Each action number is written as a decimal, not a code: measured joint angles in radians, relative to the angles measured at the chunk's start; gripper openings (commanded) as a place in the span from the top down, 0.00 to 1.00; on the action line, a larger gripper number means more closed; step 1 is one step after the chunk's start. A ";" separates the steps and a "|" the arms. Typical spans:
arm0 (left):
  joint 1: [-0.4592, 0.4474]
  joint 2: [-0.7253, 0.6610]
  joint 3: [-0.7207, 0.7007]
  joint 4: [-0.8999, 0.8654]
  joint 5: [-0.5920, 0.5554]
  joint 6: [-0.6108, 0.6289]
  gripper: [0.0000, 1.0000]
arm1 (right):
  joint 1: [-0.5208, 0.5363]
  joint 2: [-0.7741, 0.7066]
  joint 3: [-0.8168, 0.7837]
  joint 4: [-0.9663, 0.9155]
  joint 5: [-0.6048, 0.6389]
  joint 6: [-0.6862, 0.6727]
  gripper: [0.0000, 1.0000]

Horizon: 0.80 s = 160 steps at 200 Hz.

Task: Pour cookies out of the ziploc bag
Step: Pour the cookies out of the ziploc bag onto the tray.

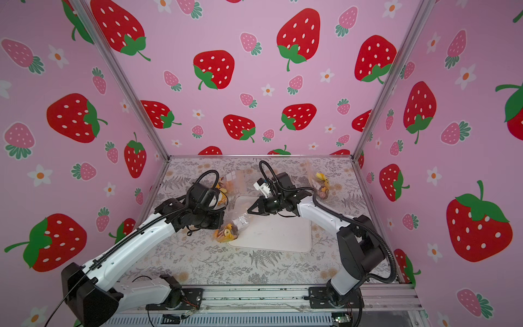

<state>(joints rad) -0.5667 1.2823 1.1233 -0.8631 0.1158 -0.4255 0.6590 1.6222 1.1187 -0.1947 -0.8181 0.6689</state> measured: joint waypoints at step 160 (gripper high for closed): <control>0.011 0.478 0.179 0.187 0.129 0.067 1.00 | -0.092 -0.040 -0.157 -0.020 0.202 -0.010 0.31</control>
<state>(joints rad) -0.5560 1.7599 1.3025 -0.6765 0.2447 -0.3588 0.5671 1.5822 0.9615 -0.2146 -0.6159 0.6594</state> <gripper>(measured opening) 0.050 0.693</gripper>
